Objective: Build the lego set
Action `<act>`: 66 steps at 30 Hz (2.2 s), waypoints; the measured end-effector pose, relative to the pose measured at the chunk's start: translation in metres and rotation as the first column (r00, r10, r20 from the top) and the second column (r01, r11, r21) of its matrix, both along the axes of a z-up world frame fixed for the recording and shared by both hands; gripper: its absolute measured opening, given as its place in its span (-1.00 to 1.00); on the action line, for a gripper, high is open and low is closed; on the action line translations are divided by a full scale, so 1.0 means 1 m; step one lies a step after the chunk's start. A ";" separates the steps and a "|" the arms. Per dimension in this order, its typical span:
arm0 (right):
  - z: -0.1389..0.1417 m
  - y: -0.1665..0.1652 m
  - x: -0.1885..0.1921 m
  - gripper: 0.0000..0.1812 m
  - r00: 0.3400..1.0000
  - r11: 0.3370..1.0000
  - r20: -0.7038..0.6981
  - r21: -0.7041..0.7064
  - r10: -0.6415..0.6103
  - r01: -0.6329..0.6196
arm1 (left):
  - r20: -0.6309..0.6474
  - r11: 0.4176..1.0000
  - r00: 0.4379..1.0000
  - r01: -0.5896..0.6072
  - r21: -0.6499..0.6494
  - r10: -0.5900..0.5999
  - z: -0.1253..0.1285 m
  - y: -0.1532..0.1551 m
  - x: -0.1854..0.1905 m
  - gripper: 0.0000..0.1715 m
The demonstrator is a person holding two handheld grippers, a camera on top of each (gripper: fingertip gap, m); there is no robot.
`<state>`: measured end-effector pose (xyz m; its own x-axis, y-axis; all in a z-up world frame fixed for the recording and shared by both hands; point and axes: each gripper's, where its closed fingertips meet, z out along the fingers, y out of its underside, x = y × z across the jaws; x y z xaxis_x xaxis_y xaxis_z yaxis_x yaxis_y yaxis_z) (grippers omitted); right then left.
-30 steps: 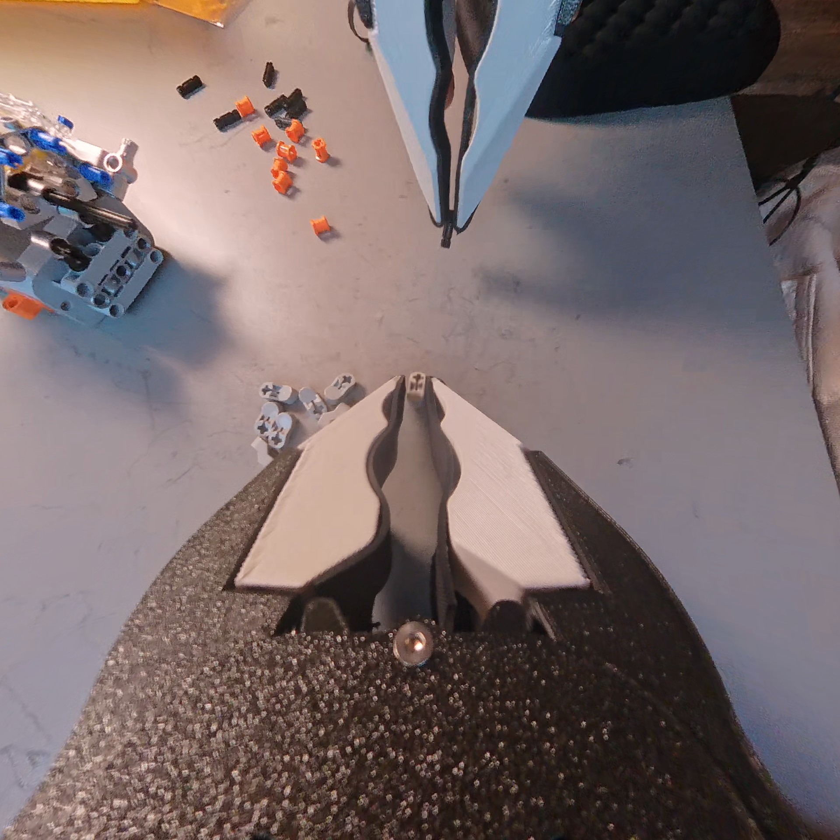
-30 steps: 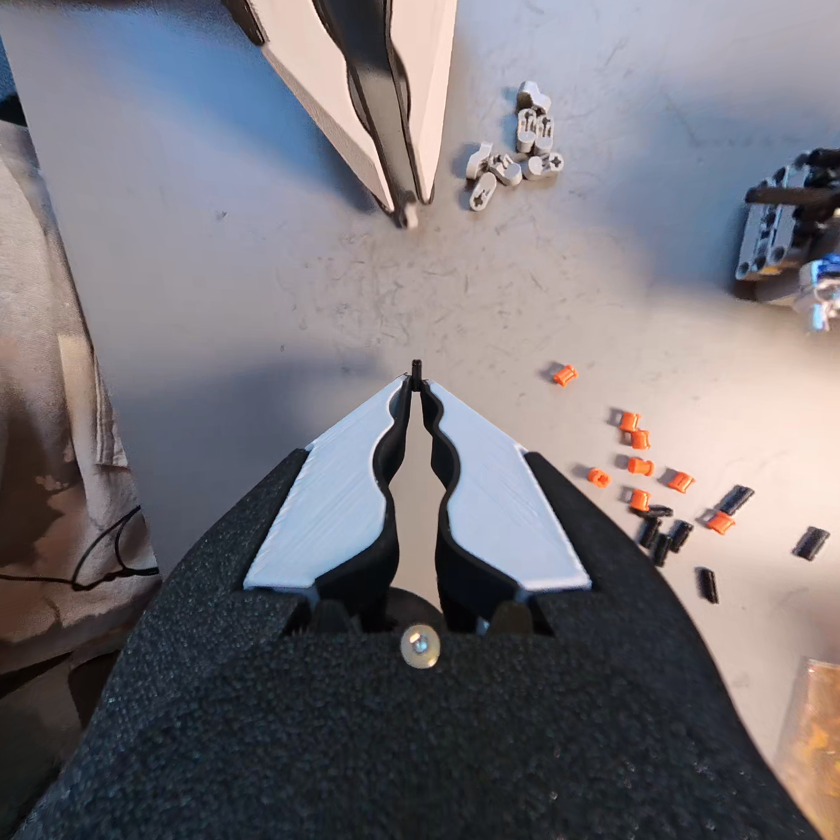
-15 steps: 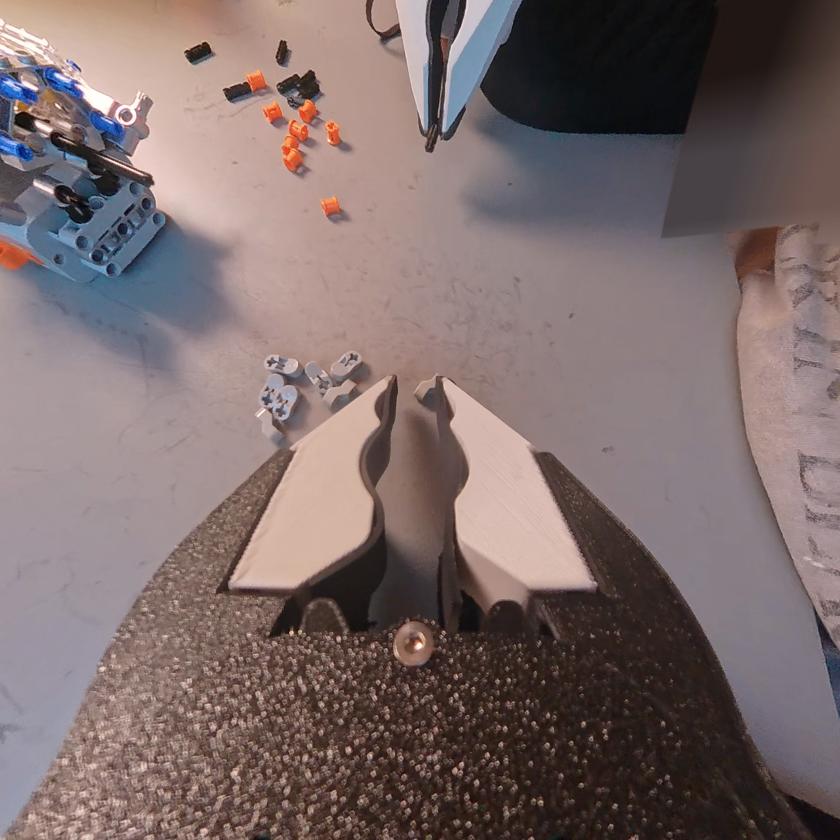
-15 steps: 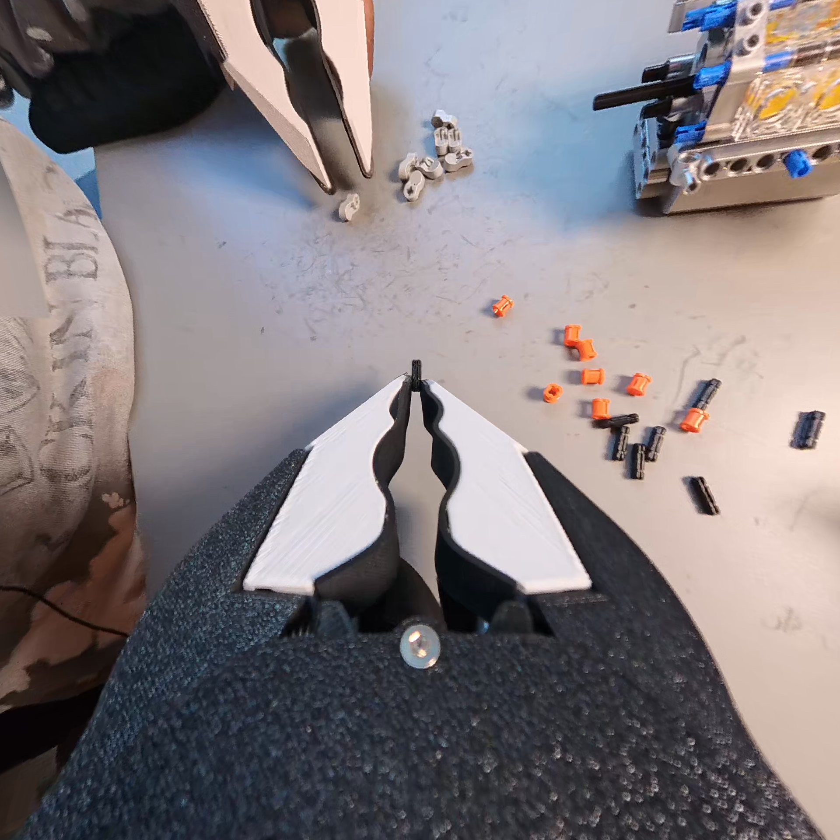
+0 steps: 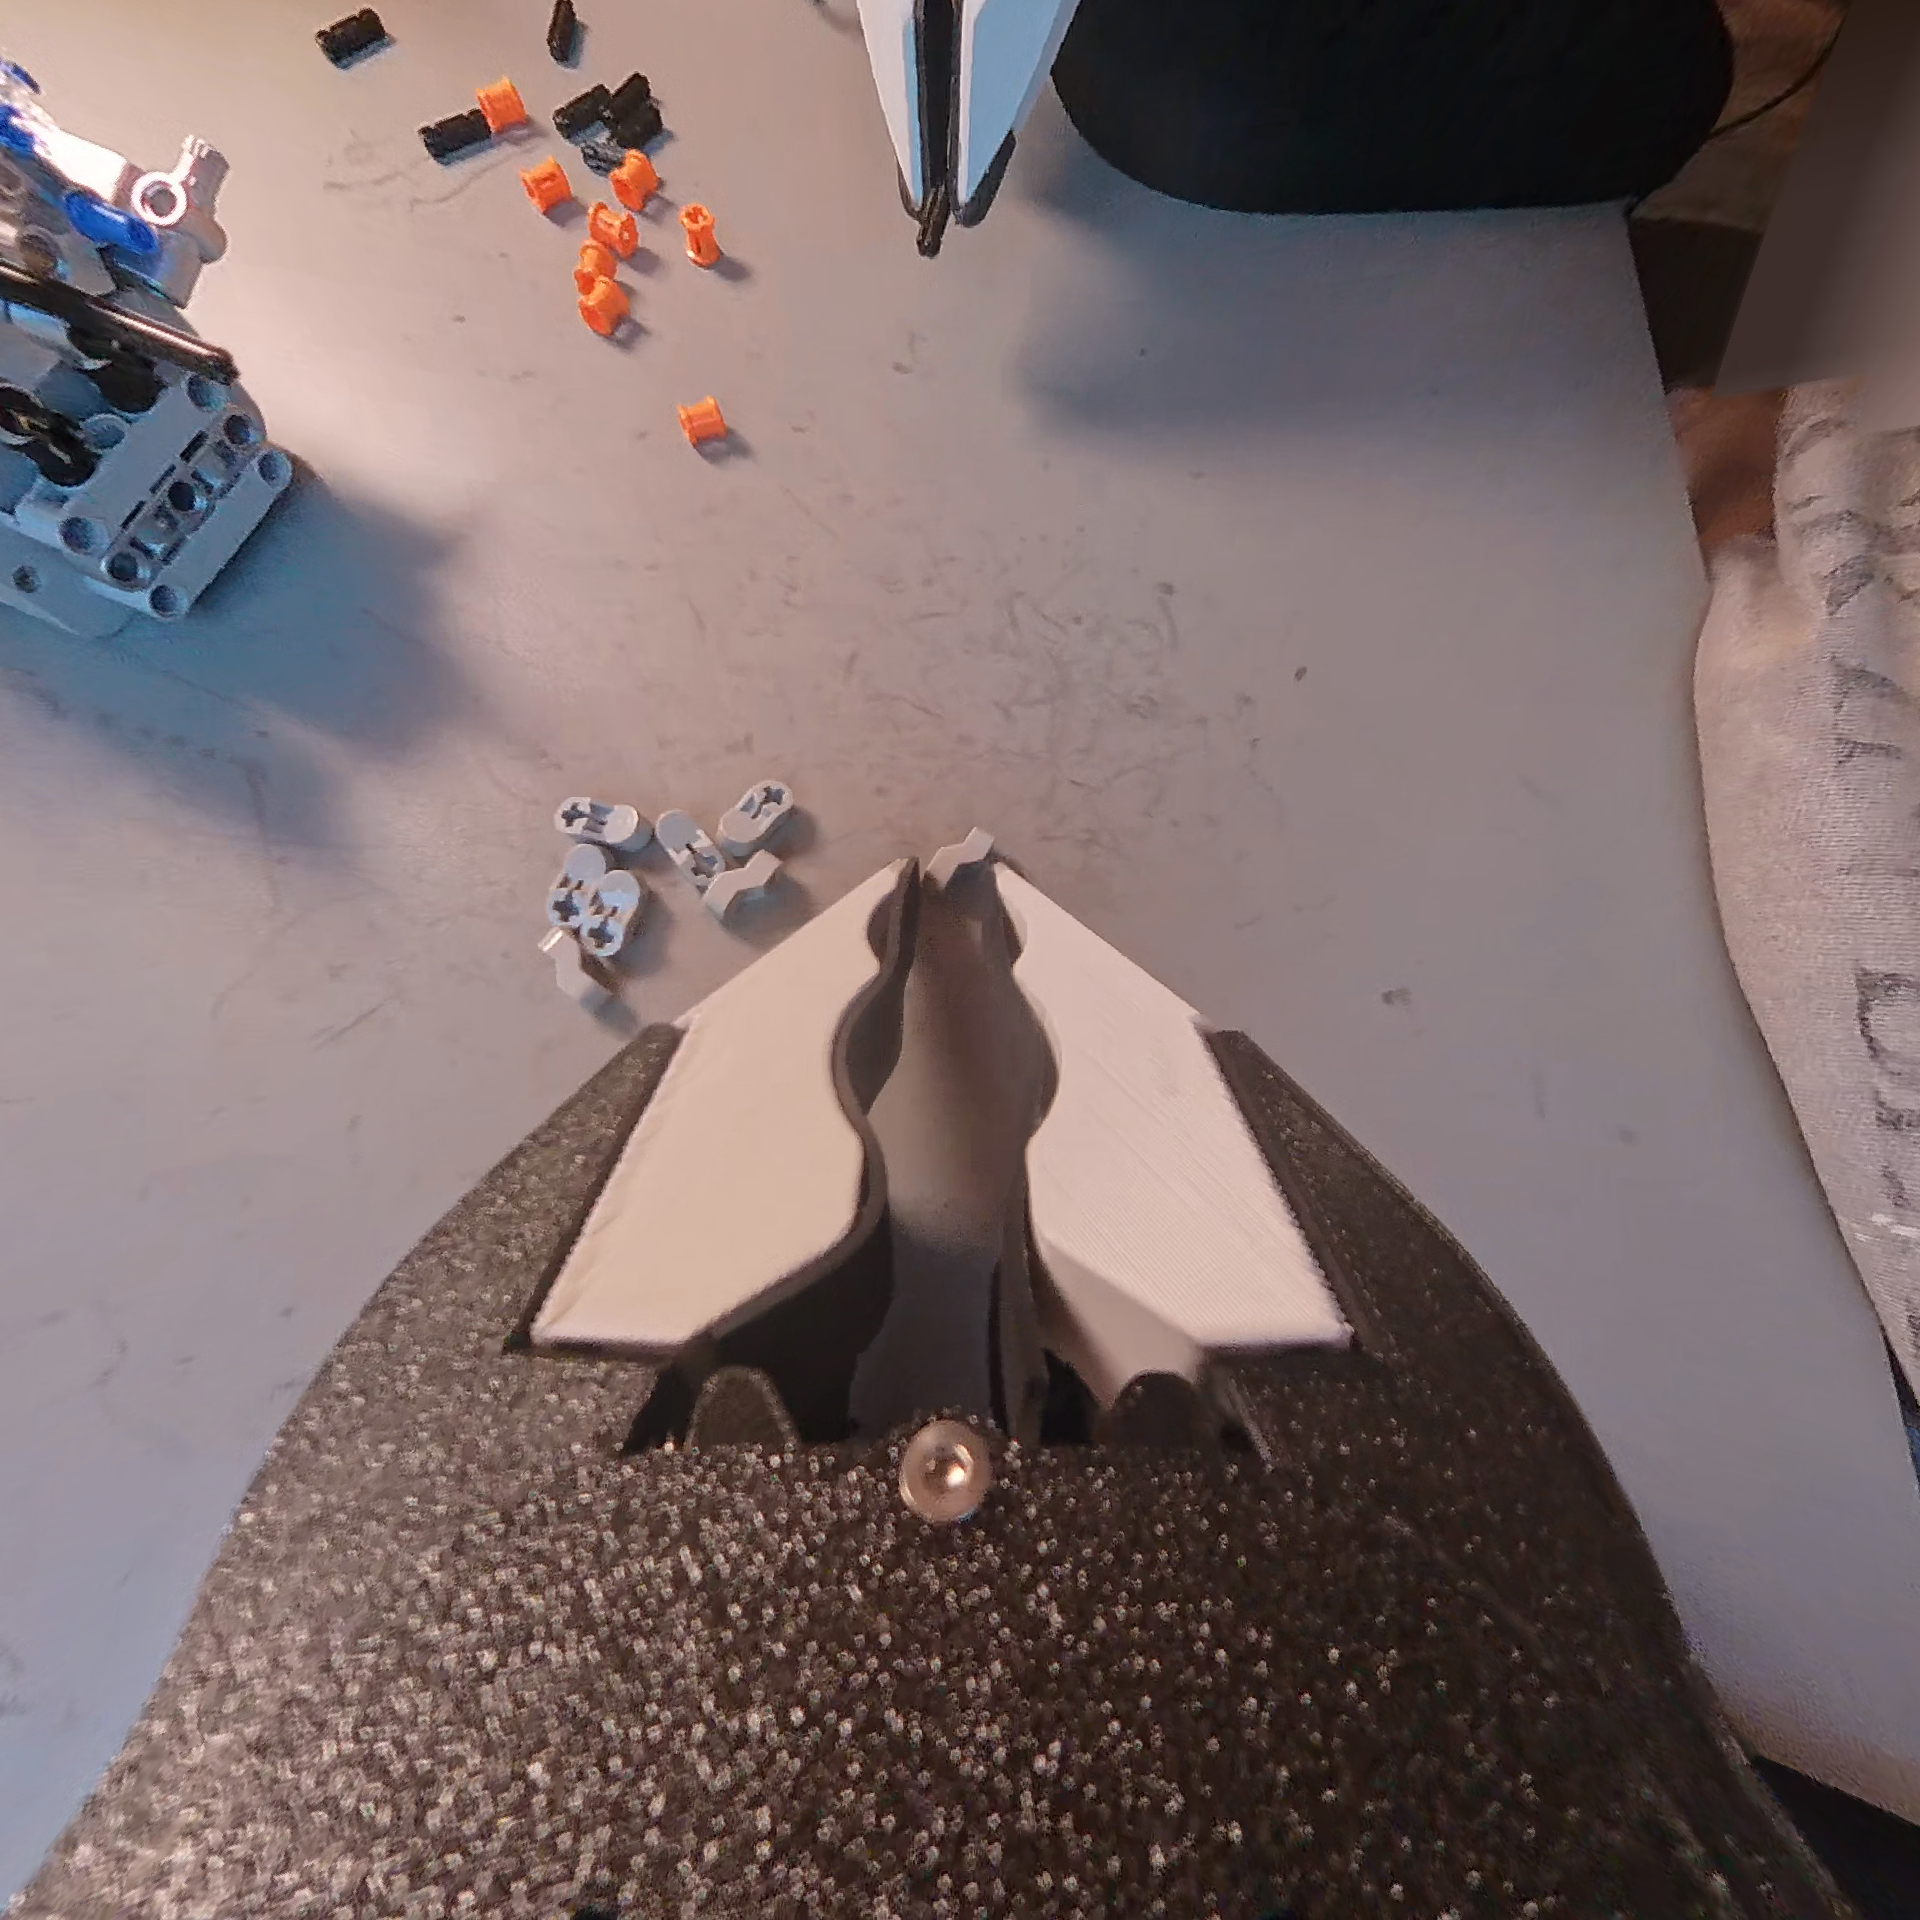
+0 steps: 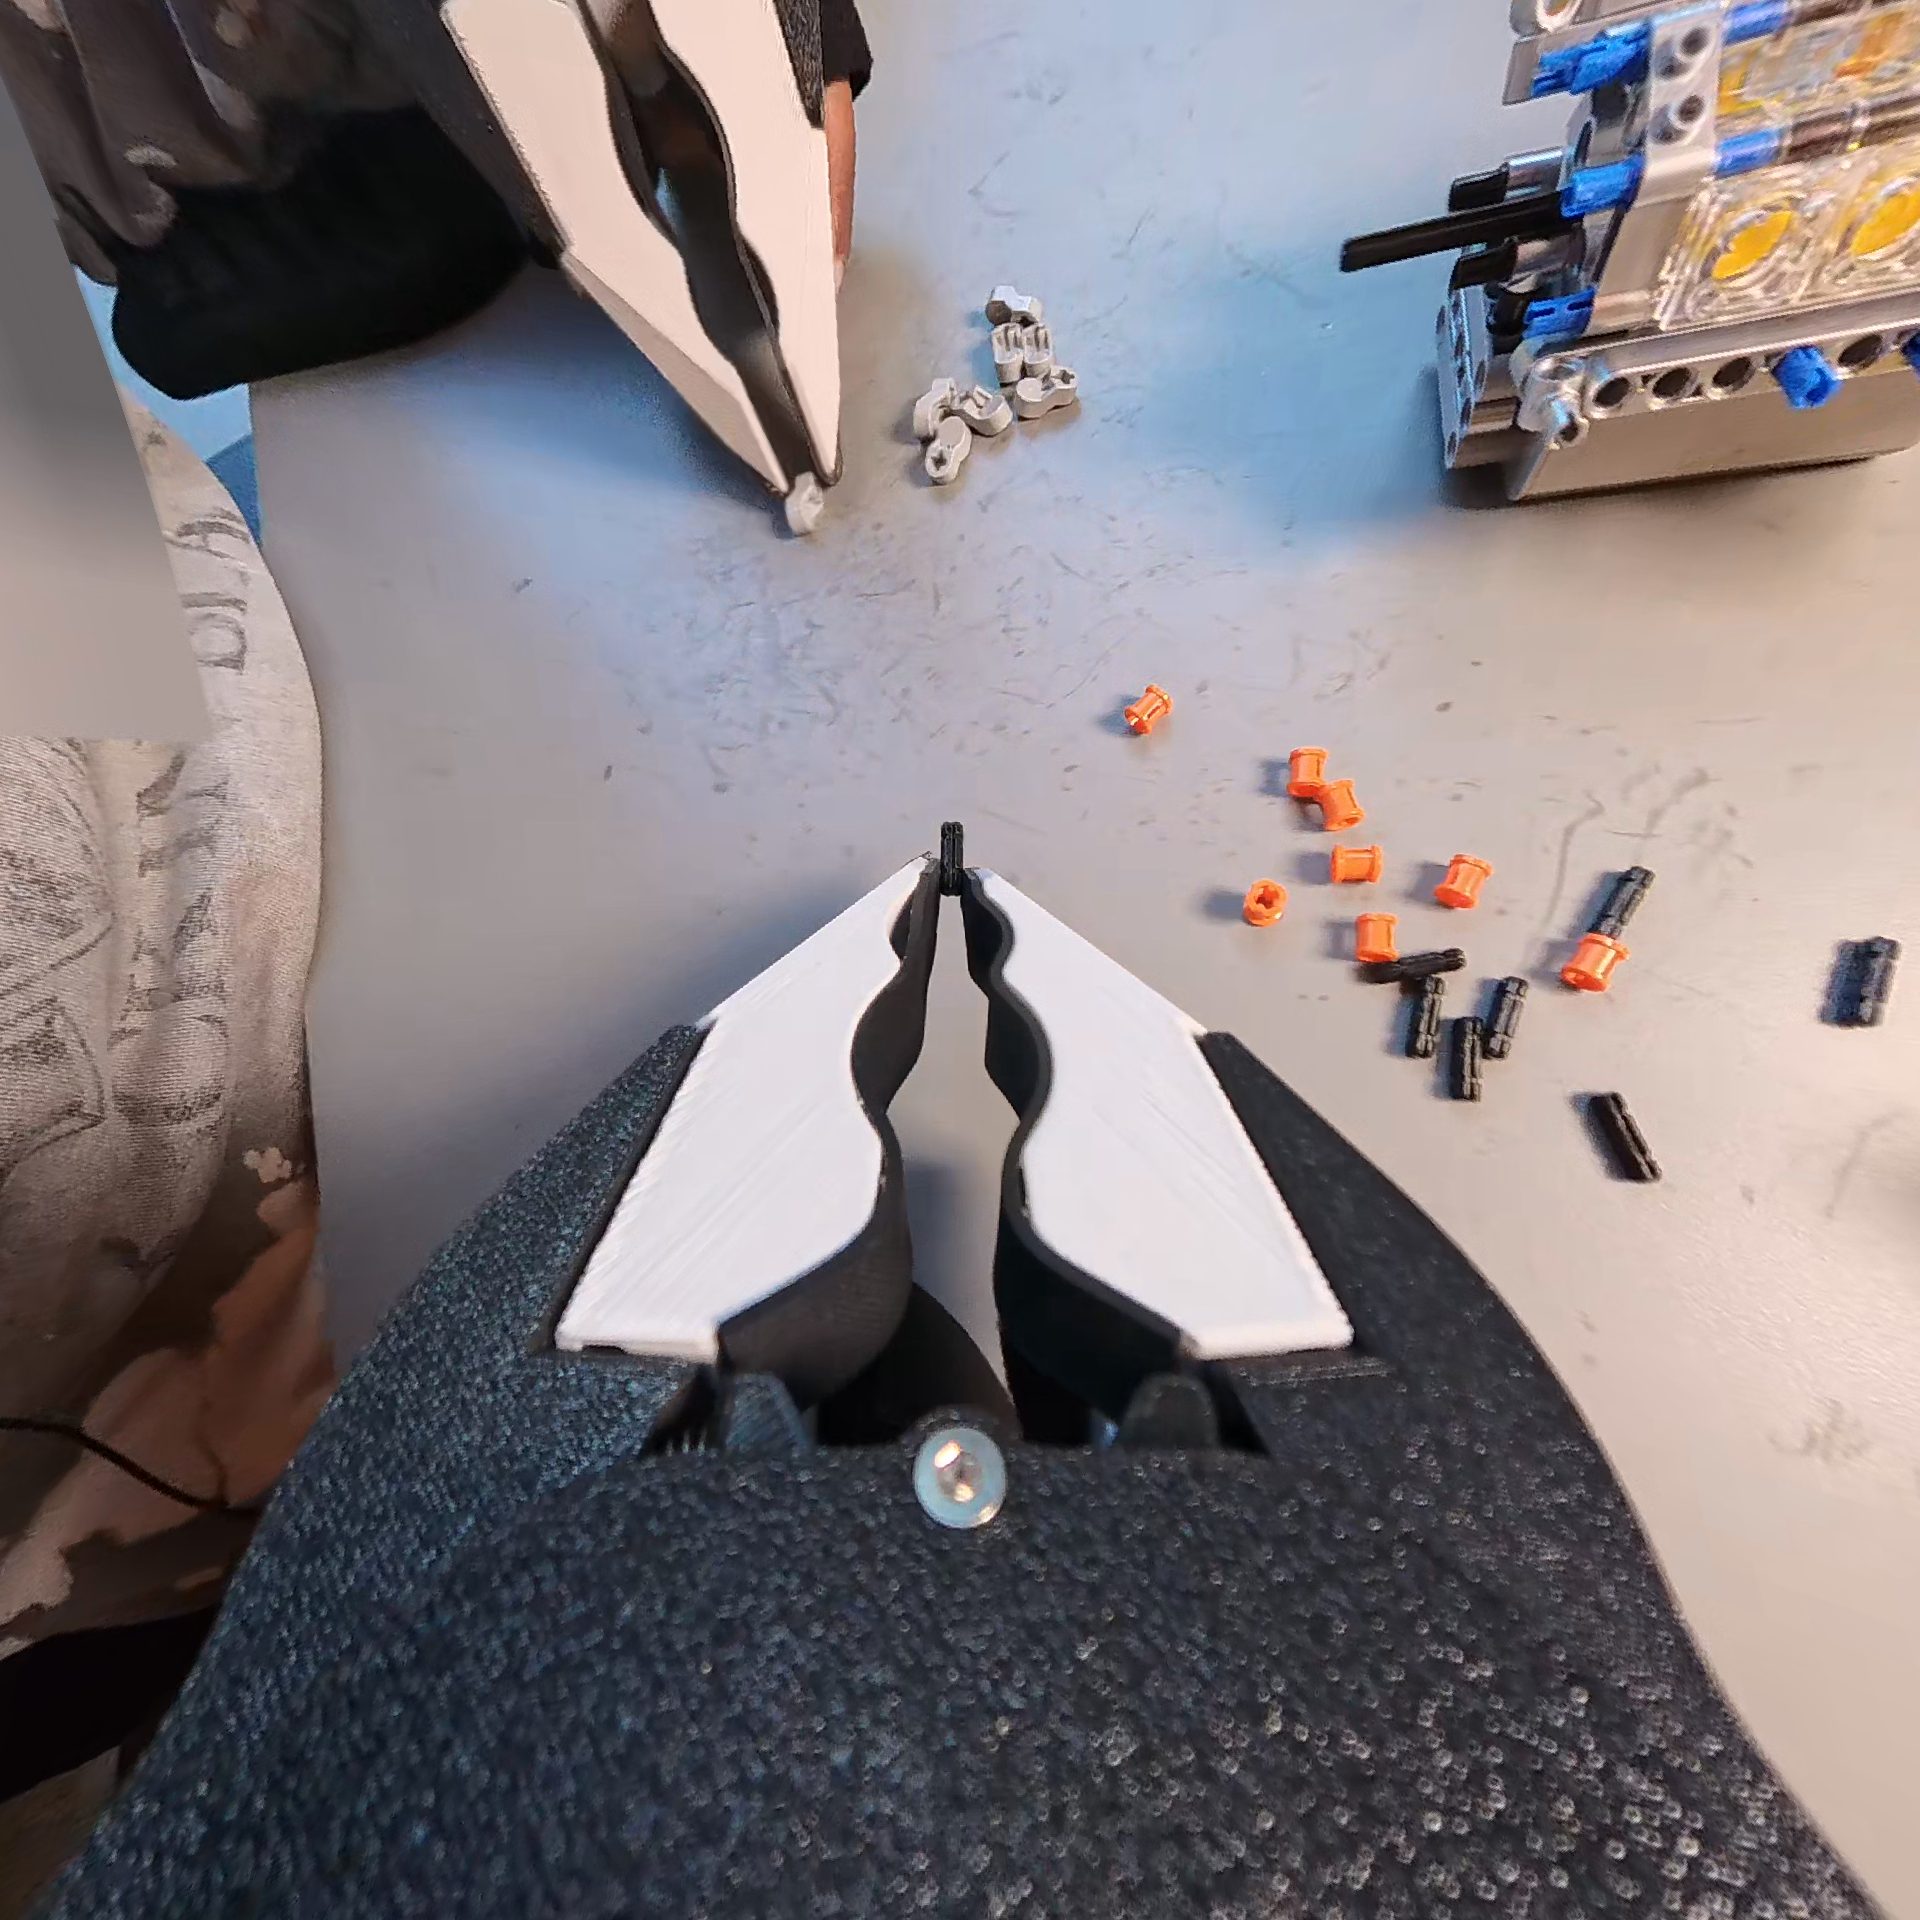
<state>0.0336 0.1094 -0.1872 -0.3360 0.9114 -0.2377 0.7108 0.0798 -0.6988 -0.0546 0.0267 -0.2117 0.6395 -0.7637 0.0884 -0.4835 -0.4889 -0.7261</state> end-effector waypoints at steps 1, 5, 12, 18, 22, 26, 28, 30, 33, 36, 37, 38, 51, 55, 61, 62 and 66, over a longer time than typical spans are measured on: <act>0.001 -0.002 -0.001 -0.97 1.000 1.000 0.000 0.003 0.002 -0.002 | -0.010 1.000 1.000 -0.001 0.007 0.001 -0.001 0.000 0.000 -0.96; 0.004 -0.013 -0.006 -0.97 1.000 1.000 0.002 0.019 0.018 -0.018 | -0.024 1.000 1.000 0.005 0.019 -0.005 -0.001 -0.001 0.004 -0.97; 0.006 -0.041 -0.017 -0.97 0.997 0.997 0.020 0.044 0.068 -0.069 | -0.052 0.998 0.998 0.027 0.053 -0.024 -0.001 -0.003 0.012 -0.97; 0.002 -0.069 -0.030 -0.97 0.991 0.988 0.033 0.072 0.132 -0.134 | 0.018 0.997 0.999 0.042 0.059 -0.043 0.009 -0.006 0.014 -0.86; 0.000 -0.084 -0.041 -0.97 0.985 0.979 0.026 0.111 0.169 -0.171 | 0.068 0.993 0.995 0.069 0.099 -0.076 0.023 -0.009 0.023 -0.85; -0.001 -0.094 -0.050 -0.97 0.978 0.964 0.029 0.161 0.208 -0.210 | 0.034 0.989 0.992 0.114 0.099 -0.118 0.018 -0.015 0.035 -0.85; -0.001 -0.099 -0.052 -0.97 0.974 0.959 0.034 0.171 0.223 -0.226 | 0.022 0.988 0.991 0.126 0.093 -0.129 0.015 -0.017 0.039 -0.89; 0.001 -0.102 -0.053 -0.97 0.973 0.956 0.032 0.179 0.229 -0.231 | 0.011 0.987 0.990 0.136 0.091 -0.137 0.014 -0.019 0.042 -0.96; 0.003 -0.103 -0.052 -0.97 0.974 0.954 0.034 0.195 0.226 -0.228 | 0.004 0.985 0.990 0.140 0.097 -0.141 0.014 -0.019 0.044 -0.98; 0.004 -0.101 -0.051 -0.97 0.977 0.955 0.031 0.205 0.212 -0.214 | 0.015 0.986 0.990 0.139 0.093 -0.141 0.015 -0.020 0.044 -0.98; 0.004 -0.101 -0.050 -0.97 0.977 0.955 0.030 0.208 0.209 -0.211 | 0.013 0.986 0.990 0.139 0.095 -0.141 0.015 -0.019 0.043 -0.98; 0.005 -0.101 -0.050 -0.97 0.978 0.956 0.028 0.208 0.206 -0.207 | 0.010 0.985 0.990 0.141 0.099 -0.143 0.015 -0.019 0.043 -0.98; 0.011 -0.104 -0.049 -0.96 0.977 0.951 -0.009 0.234 0.211 -0.203 | 0.004 0.976 0.987 0.157 0.150 -0.159 0.023 -0.019 0.048 -0.98; 0.025 -0.100 -0.050 -0.96 0.973 0.960 -0.114 0.224 0.199 -0.170 | 0.055 0.968 0.987 0.138 0.209 -0.153 0.036 -0.014 0.049 -0.98; 0.034 -0.097 -0.049 -0.96 0.967 0.973 -0.199 0.199 0.157 -0.117 | 0.092 0.959 0.986 0.110 0.261 -0.139 0.047 -0.009 0.050 -0.98; 0.034 -0.097 -0.050 -0.95 0.966 0.971 -0.202 0.210 0.160 -0.117 | 0.090 0.959 0.986 0.111 0.260 -0.139 0.047 -0.009 0.050 -0.98; 0.030 -0.096 -0.052 -0.97 0.962 0.954 -0.205 0.276 0.181 -0.121 | 0.070 0.959 0.989 0.110 0.260 -0.132 0.043 -0.009 0.048 -0.98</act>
